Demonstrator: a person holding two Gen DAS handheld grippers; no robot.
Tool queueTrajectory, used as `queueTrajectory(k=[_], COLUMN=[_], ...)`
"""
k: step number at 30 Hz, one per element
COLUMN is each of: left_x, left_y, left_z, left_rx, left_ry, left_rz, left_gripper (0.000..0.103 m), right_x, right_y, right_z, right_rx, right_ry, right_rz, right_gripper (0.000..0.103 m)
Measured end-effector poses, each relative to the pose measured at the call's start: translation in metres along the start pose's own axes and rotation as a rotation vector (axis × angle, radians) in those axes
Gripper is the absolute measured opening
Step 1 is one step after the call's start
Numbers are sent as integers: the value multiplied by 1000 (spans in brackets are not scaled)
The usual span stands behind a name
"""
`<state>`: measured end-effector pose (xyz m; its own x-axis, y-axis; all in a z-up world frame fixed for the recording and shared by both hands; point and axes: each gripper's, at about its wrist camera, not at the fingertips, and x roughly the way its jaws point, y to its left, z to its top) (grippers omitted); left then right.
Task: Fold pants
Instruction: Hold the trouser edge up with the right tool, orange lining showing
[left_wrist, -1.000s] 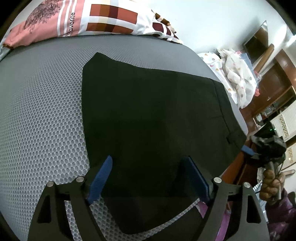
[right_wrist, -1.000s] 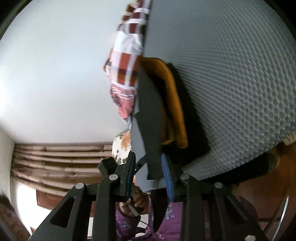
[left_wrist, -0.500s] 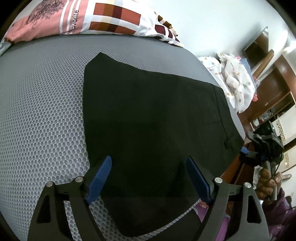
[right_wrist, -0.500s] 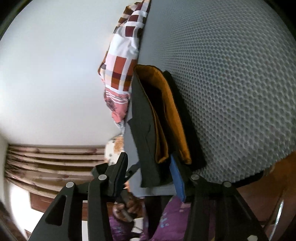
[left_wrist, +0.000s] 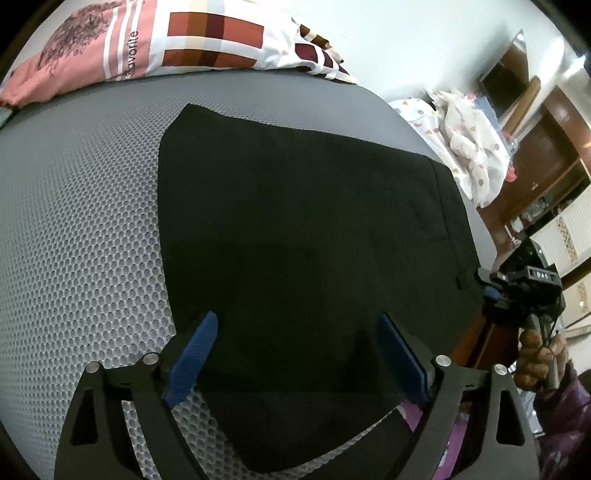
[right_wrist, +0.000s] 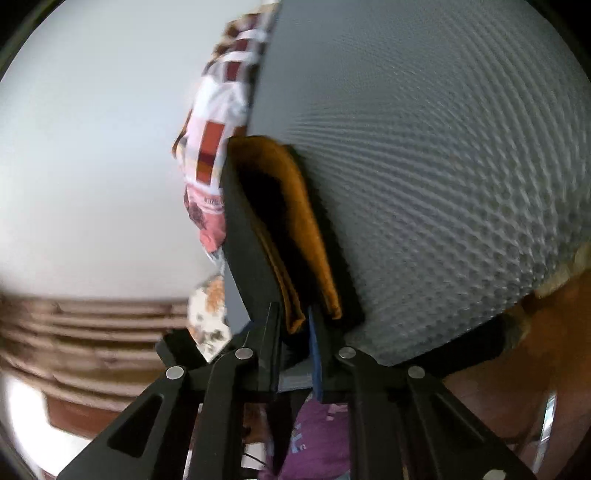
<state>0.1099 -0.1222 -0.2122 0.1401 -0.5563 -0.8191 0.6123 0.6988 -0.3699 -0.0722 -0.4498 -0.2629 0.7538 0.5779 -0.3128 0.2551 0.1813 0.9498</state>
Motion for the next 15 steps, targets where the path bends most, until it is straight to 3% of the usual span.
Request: queueTrajectory(k=[9,13,15], left_x=[5,5,4], left_y=[-7,-6,-5], left_z=[-2,-3,-5], left_rx=[57,71,62], left_ry=[1,5,-3], left_rz=[44,52,41], left_gripper=[92,94,95], right_x=[4,-4,-12], right_y=[1,21,38], right_z=[0,3,5], right_rx=[28,-26,-99], right_ry=[11,-2,-36], right_rz=[4,-66,-145], right_gripper=[11,19,31])
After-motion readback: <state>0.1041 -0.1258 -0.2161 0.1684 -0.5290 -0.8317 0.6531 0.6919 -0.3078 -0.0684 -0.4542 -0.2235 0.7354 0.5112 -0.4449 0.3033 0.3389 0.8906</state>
